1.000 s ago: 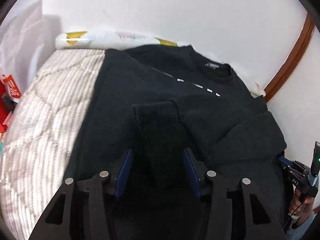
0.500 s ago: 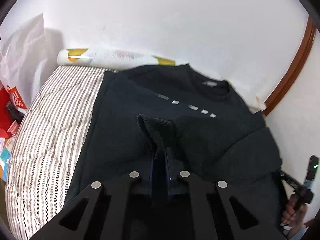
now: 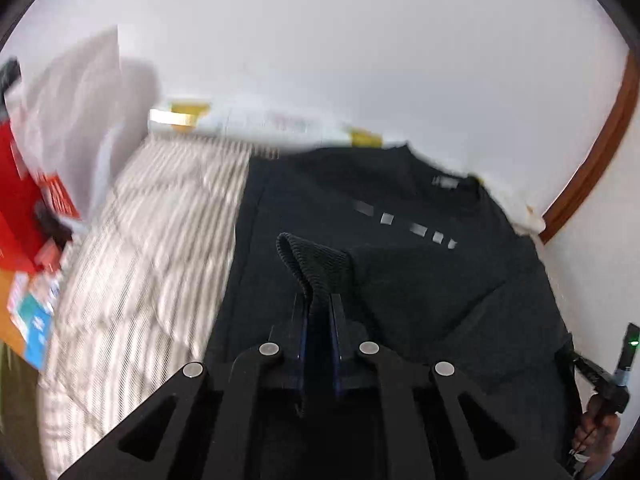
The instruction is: Fold small clothes
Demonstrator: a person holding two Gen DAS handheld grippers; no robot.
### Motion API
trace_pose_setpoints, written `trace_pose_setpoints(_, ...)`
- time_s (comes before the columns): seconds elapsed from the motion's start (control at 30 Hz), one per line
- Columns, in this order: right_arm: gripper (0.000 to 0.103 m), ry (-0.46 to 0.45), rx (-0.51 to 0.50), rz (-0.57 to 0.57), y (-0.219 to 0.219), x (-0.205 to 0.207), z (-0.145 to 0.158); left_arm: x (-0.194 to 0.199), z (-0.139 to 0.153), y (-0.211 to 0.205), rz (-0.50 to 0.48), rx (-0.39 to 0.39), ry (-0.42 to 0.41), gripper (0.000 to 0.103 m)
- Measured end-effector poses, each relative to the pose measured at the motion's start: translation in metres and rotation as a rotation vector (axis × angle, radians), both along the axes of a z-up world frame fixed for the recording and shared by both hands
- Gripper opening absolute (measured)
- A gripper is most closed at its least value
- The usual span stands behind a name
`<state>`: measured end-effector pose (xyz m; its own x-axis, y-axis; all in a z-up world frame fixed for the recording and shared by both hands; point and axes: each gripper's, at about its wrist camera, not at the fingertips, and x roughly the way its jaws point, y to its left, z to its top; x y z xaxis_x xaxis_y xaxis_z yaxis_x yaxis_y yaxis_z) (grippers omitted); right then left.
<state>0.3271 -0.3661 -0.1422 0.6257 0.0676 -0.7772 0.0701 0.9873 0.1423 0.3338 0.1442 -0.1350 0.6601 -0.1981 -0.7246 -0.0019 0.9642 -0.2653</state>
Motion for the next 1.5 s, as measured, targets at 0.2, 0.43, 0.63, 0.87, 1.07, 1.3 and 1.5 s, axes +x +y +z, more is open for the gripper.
trace_pose_setpoints(0.2, 0.013, -0.1, -0.014, 0.077, 0.01, -0.012, 0.038, -0.003, -0.021, 0.001, 0.029, 0.063, 0.055, 0.015)
trace_pose_setpoints(0.43, 0.026, 0.013, -0.11, -0.008, 0.004, 0.035, 0.001, -0.015, -0.015, 0.001, 0.025, 0.084, 0.051, 0.015)
trace_pose_setpoints(0.63, 0.026, -0.008, -0.115, -0.032, -0.002, 0.018, 0.001, -0.031, -0.008, -0.002, 0.015, 0.118, 0.028, 0.015)
trace_pose_setpoints(0.87, 0.029, -0.025, -0.111, 0.025, 0.002, -0.015, 0.023, -0.06, 0.006, -0.012, 0.025, 0.166, -0.007, 0.015)
trace_pose_setpoints(1.07, 0.029, -0.068, -0.183, 0.004, 0.01, -0.047, 0.038, -0.091, 0.017, -0.023, -0.005, 0.14, -0.016, 0.015)
trace_pose_setpoints(1.3, 0.029, -0.061, -0.114, 0.011, 0.014, -0.087, 0.046, -0.137, 0.033, -0.034, -0.016, 0.147, -0.079, 0.015)
trace_pose_setpoints(1.5, 0.029, -0.087, -0.092, 0.02, 0.015, -0.134, 0.049, -0.168, 0.028, -0.036, -0.03, 0.113, -0.059, 0.017)
